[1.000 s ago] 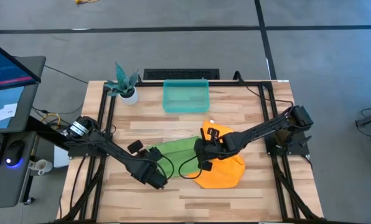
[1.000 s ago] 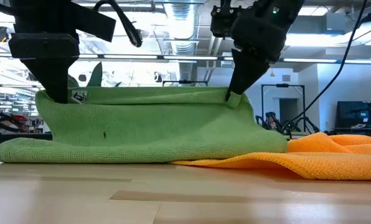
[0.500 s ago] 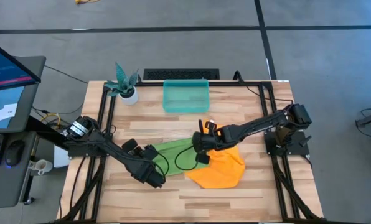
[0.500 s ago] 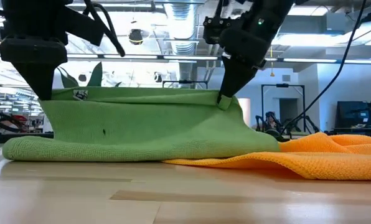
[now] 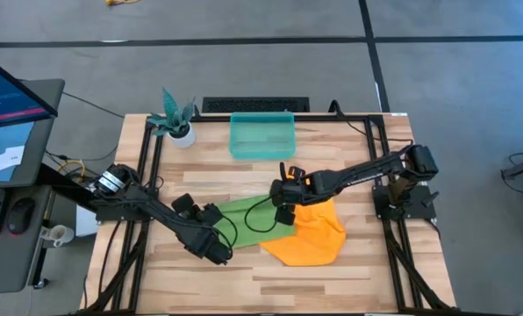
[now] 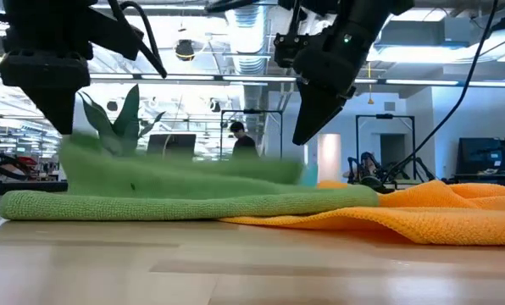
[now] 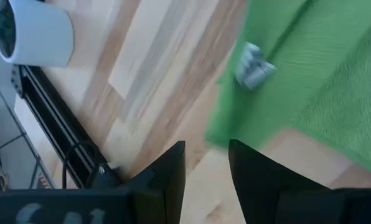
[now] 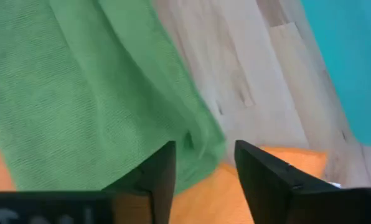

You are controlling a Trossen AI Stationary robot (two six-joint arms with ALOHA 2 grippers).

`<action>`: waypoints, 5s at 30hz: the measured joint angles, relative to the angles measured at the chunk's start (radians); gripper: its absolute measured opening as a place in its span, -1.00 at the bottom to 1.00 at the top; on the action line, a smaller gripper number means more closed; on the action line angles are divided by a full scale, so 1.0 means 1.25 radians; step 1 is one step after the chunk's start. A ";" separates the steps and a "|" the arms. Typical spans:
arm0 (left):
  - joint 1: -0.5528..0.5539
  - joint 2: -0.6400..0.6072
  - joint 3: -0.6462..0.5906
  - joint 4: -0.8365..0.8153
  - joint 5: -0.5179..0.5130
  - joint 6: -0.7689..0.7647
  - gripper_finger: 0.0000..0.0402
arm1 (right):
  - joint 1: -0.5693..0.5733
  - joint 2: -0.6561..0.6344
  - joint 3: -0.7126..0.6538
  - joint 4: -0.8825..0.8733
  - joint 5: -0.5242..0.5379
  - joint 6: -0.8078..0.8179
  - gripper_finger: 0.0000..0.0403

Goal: Roll microfiber towels into tight, uniform cylinder then place into a basket
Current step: Fold the green towel

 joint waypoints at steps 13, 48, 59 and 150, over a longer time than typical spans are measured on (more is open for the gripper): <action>0.027 0.000 0.000 0.007 0.008 0.031 -0.42 | -0.020 -0.052 0.008 -0.119 -0.002 -0.023 0.05; 0.021 -0.004 -0.267 0.902 0.032 0.230 -0.46 | 0.021 -0.086 -0.360 0.121 -0.113 0.127 -0.26; 0.017 -0.004 -0.221 0.619 0.064 0.332 -0.46 | -0.167 -0.080 -0.361 0.059 -0.002 0.171 -0.39; -0.063 -0.433 -0.508 0.696 -0.176 -0.018 -0.44 | 0.100 -0.304 -0.365 0.407 0.037 0.077 -0.31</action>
